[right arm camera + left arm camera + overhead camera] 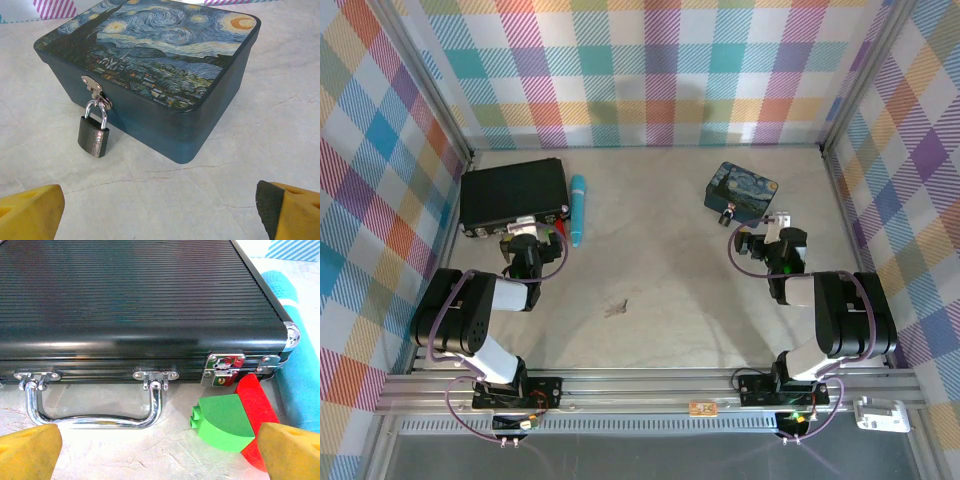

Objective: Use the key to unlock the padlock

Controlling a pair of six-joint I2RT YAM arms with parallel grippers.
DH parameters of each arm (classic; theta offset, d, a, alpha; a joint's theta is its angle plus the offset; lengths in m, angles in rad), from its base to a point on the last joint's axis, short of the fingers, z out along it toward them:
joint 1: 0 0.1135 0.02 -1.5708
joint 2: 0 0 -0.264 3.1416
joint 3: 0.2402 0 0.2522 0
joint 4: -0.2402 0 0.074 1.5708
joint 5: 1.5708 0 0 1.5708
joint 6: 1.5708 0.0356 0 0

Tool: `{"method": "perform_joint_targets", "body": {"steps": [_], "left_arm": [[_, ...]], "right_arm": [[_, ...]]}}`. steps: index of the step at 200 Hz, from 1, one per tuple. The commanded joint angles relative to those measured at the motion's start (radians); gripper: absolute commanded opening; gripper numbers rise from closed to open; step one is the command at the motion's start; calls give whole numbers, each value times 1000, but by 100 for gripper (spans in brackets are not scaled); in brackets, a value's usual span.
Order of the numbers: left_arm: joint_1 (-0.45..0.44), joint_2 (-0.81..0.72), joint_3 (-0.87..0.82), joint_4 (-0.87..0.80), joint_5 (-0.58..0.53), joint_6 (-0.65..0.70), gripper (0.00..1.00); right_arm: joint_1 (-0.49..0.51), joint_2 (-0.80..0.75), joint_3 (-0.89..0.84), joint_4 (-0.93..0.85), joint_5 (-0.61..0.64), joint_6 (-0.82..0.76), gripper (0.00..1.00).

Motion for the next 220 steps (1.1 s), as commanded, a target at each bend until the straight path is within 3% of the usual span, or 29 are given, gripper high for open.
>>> {"method": "perform_joint_targets", "body": {"steps": [1,200,220], "left_arm": [[6,-1,2,17,13,5,99],[6,-1,1,21,14,5,99],[6,-8,-3,28,11,11,100]], "right_arm": [[8,5,19,15,-15,-5,99],[7,3,17,18,-18,-6,99],[8,-39,40,-55,-28,-12,99]]}}
